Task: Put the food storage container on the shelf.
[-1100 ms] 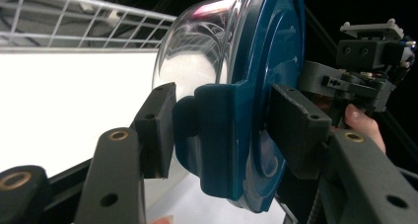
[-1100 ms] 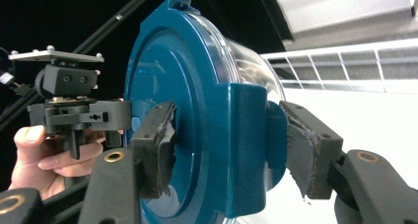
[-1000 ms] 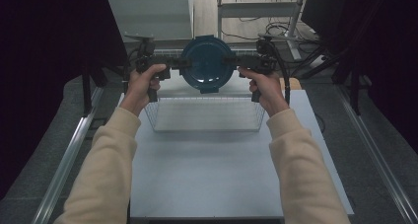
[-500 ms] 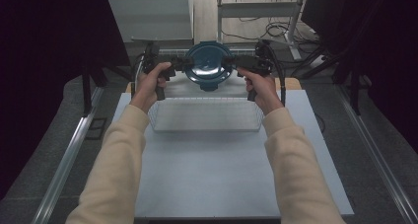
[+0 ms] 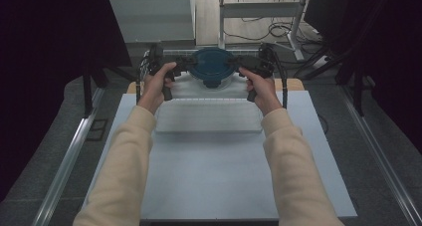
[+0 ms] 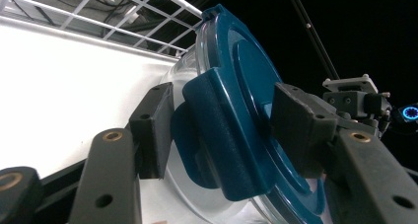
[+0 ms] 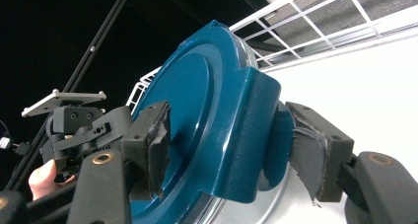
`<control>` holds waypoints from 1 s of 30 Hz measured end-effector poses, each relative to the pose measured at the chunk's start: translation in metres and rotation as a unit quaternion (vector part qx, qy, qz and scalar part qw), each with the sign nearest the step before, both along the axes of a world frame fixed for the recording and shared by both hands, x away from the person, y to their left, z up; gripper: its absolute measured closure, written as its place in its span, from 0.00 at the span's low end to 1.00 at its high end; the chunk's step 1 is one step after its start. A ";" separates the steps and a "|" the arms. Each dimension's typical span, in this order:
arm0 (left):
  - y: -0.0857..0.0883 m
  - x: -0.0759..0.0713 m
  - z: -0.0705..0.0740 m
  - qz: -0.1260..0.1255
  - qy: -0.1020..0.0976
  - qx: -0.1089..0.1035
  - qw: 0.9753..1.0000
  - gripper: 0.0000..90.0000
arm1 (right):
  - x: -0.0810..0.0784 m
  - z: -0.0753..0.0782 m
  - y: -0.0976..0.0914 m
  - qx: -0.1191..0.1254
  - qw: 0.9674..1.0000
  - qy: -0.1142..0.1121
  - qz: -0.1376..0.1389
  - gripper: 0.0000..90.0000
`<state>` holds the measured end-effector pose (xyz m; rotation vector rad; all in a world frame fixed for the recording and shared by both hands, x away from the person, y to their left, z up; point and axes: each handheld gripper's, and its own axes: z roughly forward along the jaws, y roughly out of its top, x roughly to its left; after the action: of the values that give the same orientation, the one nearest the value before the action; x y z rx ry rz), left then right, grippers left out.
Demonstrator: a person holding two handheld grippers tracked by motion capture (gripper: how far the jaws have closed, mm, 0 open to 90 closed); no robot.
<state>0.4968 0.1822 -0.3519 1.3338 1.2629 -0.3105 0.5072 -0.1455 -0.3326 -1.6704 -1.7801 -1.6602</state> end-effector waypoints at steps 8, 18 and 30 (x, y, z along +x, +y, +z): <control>0.008 -0.011 0.006 0.033 -0.042 0.033 0.998 0.32 | -0.014 0.011 0.006 -0.085 0.996 -0.039 -0.002 0.16; 0.028 -0.057 0.019 0.025 -0.093 0.063 0.993 0.27 | -0.056 0.030 -0.003 -0.100 0.989 -0.102 0.027 0.16; 0.033 -0.117 0.000 -0.004 -0.142 0.116 0.983 0.26 | -0.095 0.024 -0.021 -0.179 0.963 -0.196 0.051 0.20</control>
<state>0.3798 0.2148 -0.3519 1.5202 1.0761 0.0256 0.4118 -0.1666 -0.3090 -1.4056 -2.4347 -1.8035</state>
